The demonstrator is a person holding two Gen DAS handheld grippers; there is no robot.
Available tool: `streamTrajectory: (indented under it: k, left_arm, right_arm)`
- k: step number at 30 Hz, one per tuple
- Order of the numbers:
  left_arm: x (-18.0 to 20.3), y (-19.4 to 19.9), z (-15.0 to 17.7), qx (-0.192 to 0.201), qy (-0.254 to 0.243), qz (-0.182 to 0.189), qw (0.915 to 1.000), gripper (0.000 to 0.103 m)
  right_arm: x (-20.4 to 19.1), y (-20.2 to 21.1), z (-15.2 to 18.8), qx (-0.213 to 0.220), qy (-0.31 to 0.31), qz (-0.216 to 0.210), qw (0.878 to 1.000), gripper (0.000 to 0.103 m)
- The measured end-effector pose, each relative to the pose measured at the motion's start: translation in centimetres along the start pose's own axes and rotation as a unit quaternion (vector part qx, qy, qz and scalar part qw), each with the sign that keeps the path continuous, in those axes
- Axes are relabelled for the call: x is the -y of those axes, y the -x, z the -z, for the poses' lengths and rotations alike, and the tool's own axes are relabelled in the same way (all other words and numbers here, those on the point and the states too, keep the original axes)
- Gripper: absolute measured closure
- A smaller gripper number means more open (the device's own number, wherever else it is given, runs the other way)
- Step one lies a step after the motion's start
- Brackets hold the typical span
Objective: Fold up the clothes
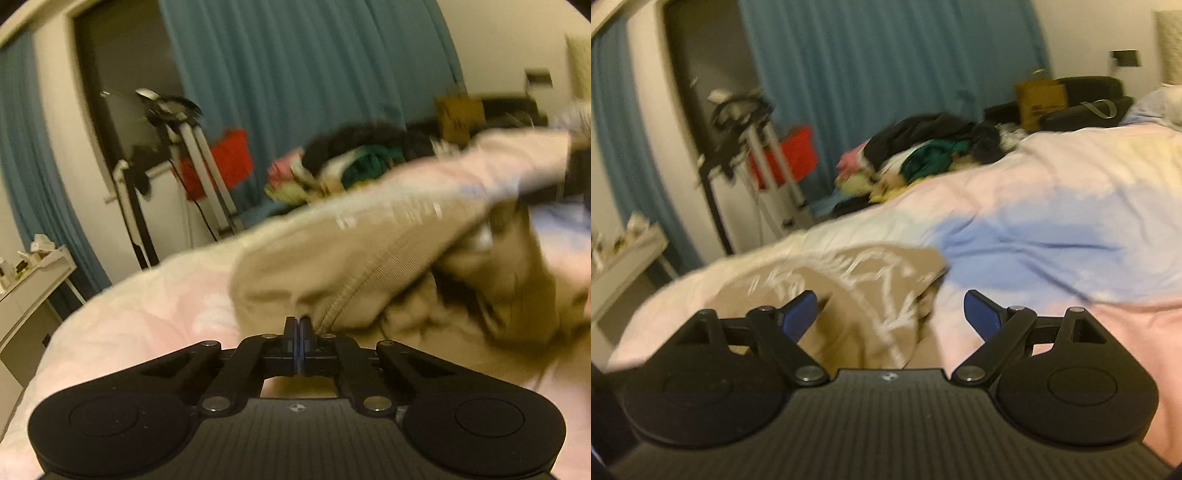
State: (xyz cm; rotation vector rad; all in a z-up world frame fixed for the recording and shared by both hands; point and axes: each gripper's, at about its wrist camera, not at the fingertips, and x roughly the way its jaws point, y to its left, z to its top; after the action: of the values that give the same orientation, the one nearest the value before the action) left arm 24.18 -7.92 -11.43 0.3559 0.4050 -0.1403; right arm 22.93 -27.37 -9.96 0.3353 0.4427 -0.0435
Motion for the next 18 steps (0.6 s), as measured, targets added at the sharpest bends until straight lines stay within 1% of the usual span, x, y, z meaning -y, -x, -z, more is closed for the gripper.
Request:
streamTrajectory:
  k: [2,5,8,12,15,18]
  left_arm:
    - [-1.2,1.3,-0.8,0.022,0.027,0.002,0.9994,0.102]
    - [-2.7,4.3,-1.9,0.062,0.06,0.003,0.9963,0.103]
    - [-3.8,8.0,-2.8,0.098,0.088,0.018,0.9911,0.103]
    - [-4.4,12.7,-3.5,0.137,0.102,0.037,0.9846,0.103]
    - [-4.9,15.8,-3.9,0.161,0.117,0.054,0.9786,0.103]
    - [-5.3,17.9,-4.2,0.178,0.125,0.06,0.9742,0.103]
  right_arm:
    - [-0.8,-0.5,0.6,-0.017,0.013,-0.01,1.0,0.015]
    - [-1.5,-0.8,1.3,-0.028,0.029,-0.007,0.999,0.015]
    - [-1.5,-0.2,1.3,-0.021,0.03,-0.007,0.999,0.015]
    - [-1.4,0.7,0.9,-0.015,0.009,-0.019,1.0,0.015]
    - [-1.5,1.7,0.8,-0.005,0.004,-0.025,1.0,0.015]
    - [-1.8,2.8,0.7,-0.006,0.001,-0.054,0.999,0.015]
